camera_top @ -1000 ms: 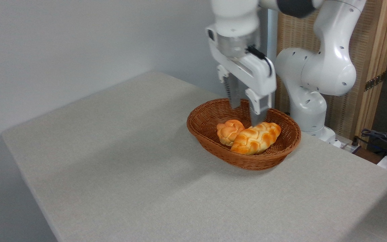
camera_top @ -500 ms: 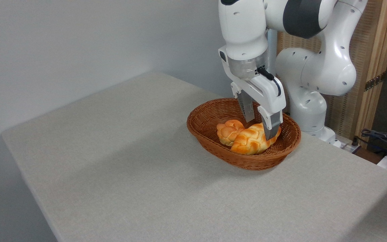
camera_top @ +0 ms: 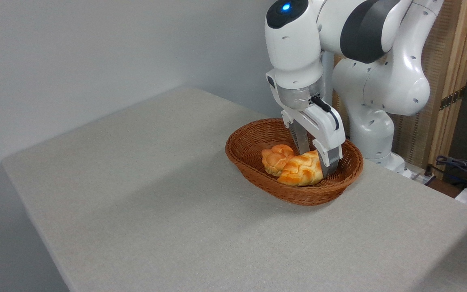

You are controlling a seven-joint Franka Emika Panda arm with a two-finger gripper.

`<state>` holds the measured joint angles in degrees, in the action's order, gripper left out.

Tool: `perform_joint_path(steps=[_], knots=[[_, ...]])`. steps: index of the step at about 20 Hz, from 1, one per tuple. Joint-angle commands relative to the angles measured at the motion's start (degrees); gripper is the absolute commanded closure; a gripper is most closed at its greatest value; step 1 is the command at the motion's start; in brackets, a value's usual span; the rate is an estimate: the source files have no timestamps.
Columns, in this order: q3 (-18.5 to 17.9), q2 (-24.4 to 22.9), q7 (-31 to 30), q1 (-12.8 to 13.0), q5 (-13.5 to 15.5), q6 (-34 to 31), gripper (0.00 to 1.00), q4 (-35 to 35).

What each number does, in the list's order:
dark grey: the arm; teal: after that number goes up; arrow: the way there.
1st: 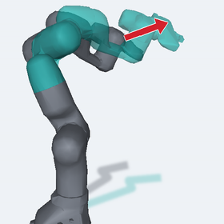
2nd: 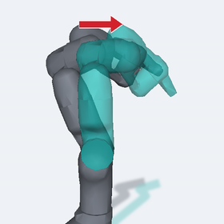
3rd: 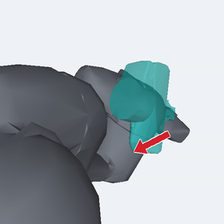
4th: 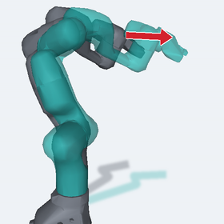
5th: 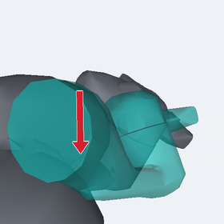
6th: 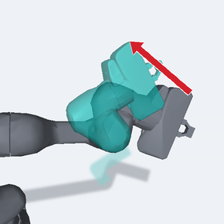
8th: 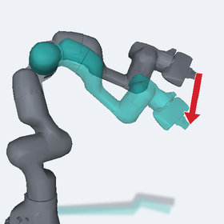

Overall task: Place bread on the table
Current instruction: 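Lower the gripper onto the braided loaf and close on it, then lift the braided loaf out of the basket and carry it beside the basket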

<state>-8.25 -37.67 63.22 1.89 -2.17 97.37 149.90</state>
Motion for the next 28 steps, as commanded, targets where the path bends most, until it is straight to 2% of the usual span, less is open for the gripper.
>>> perform_joint_path(steps=[1,4,7,9,11,16,20,23,26,28], knots=[[-0.2,0.1,0.9,-0.1,-0.6,2.0,0.0,1.5],[-0.3,0.6,0.0,-0.3,-0.2,3.0,0.03,1.7],[-0.3,0.7,-0.1,-0.3,0.0,3.5,0.27,1.7],[-0.3,0.7,0.1,-0.3,0.0,3.5,0.5,1.6],[-0.3,0.8,0.2,-0.3,0.0,3.6,0.66,1.5],[-0.3,0.8,0.2,-0.3,0.0,3.6,0.74,1.5],[-0.3,0.8,0.2,-0.3,0.1,3.5,0.76,1.1],[0.9,0.2,0.2,-0.2,0.2,-0.1,0.76,-2.2],[1.5,1.2,0.2,0.1,3.5,-6.3,0.76,-8.6],[1.7,1.3,0.0,0.4,4.0,-7.8,0.76,-9.2]])
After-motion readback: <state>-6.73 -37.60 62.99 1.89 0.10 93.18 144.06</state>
